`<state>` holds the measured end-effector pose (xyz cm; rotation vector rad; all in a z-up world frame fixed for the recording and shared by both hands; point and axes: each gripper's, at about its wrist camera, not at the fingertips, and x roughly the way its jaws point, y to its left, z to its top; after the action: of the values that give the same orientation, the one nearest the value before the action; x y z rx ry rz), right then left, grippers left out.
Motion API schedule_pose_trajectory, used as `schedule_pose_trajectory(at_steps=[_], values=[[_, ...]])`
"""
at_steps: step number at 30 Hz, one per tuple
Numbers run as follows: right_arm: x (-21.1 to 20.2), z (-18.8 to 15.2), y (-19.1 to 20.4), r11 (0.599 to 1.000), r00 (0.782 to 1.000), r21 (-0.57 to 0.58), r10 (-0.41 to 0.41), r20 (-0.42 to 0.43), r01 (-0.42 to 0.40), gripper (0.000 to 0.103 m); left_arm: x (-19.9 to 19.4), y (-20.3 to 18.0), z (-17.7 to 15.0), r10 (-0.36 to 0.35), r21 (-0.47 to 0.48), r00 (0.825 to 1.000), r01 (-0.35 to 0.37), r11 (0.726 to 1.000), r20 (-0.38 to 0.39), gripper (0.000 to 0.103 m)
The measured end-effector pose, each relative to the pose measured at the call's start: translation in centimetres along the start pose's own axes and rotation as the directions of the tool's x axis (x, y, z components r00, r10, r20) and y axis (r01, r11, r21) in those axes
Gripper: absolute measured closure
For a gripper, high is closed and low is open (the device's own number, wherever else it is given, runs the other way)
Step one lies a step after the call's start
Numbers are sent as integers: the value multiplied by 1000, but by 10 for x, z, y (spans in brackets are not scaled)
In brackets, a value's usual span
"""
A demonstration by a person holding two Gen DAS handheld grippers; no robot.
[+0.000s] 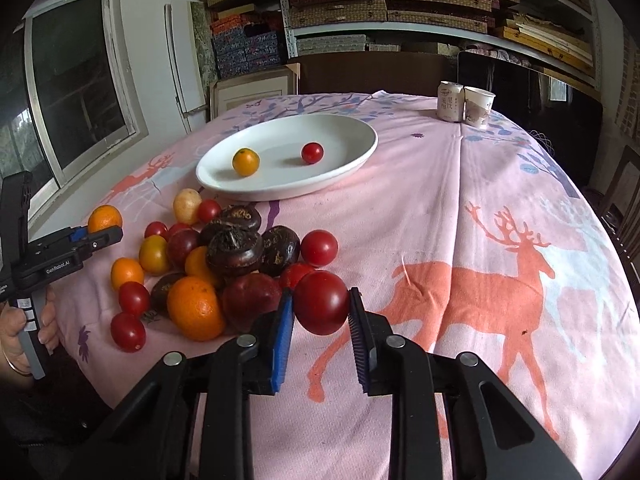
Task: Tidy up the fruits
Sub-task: 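Place the orange and red fruit on the plate, opening both tools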
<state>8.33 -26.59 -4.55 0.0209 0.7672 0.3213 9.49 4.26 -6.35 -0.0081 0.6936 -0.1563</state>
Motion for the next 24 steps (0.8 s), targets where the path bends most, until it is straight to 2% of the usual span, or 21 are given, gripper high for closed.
schedule_pose_trajectory(at_steps=[7, 11, 15, 19, 24], values=[[0, 45, -3, 999, 997, 33, 41, 59, -43, 76, 21, -27, 47, -47, 45, 999, 48, 998, -19, 58], [18, 87, -8, 996, 997, 74, 53, 56, -57, 76, 45, -45, 87, -66, 76, 998, 67, 995, -21, 58], [45, 124, -10, 994, 997, 91, 59, 45, -63, 76, 78, -51, 125, -43, 98, 998, 46, 994, -36, 58], [87, 145, -6, 996, 999, 76, 47, -7, -46, 76, 121, -47, 148, -39, 74, 994, 46, 996, -98, 58], [139, 152, -6, 996, 996, 88, 32, -84, -25, 76, 167, -39, 159, -11, 56, 988, 20, 998, -157, 58]])
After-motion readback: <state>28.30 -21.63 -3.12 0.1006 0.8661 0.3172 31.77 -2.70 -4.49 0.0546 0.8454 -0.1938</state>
